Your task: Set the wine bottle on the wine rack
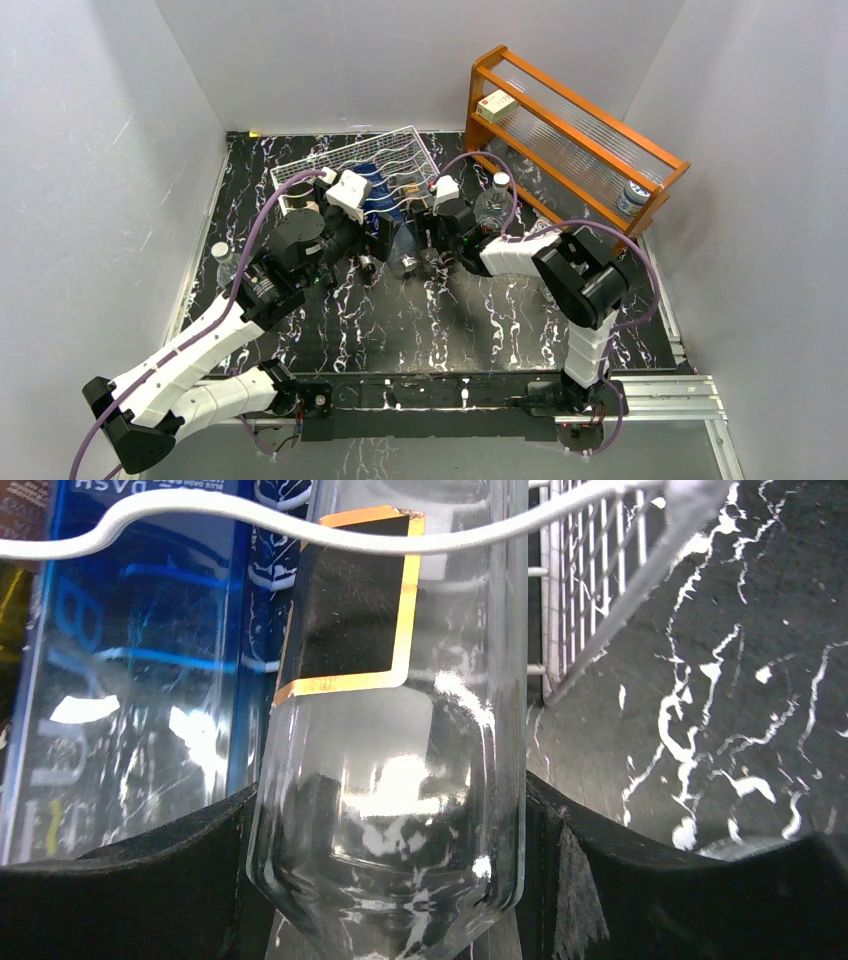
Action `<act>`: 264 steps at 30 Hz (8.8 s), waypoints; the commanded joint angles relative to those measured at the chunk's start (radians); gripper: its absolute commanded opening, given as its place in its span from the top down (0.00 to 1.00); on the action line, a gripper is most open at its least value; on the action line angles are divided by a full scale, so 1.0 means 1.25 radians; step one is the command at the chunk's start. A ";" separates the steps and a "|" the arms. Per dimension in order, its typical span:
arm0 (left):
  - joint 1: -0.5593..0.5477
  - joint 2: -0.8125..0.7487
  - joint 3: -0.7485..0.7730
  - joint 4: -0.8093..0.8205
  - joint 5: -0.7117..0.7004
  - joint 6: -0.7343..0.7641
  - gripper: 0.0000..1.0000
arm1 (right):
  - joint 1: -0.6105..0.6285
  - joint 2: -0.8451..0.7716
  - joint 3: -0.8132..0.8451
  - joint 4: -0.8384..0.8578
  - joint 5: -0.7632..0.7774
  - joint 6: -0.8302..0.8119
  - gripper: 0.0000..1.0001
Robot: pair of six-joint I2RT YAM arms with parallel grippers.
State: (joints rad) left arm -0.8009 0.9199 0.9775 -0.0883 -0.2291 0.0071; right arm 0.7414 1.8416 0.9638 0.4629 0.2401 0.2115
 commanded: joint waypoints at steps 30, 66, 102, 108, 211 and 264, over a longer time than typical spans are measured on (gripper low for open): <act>0.000 -0.020 0.026 -0.021 0.001 0.015 0.02 | 0.002 0.135 0.232 0.171 0.104 -0.057 0.40; 0.000 -0.032 0.019 -0.020 -0.001 0.018 0.02 | 0.000 -0.028 0.166 0.066 0.080 -0.056 0.07; 0.000 -0.045 -0.008 -0.018 -0.003 -0.007 0.02 | 0.014 -0.278 -0.027 -0.401 -0.014 -0.005 0.59; 0.000 -0.041 -0.008 -0.016 -0.004 -0.007 0.02 | 0.013 -0.199 0.014 -0.384 0.006 -0.013 0.65; 0.000 -0.106 -0.163 0.000 0.032 -0.099 0.02 | -0.161 -0.286 0.286 -0.575 0.073 -0.043 0.94; 0.000 -0.023 -0.130 0.004 0.007 -0.076 0.02 | 0.033 -0.384 -0.155 -0.771 -0.061 0.275 0.92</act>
State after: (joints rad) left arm -0.8005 0.8997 0.7807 -0.0902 -0.2031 -0.0963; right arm 0.7811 1.3525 0.7849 -0.5842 0.1524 0.5323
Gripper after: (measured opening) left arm 0.981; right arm 0.471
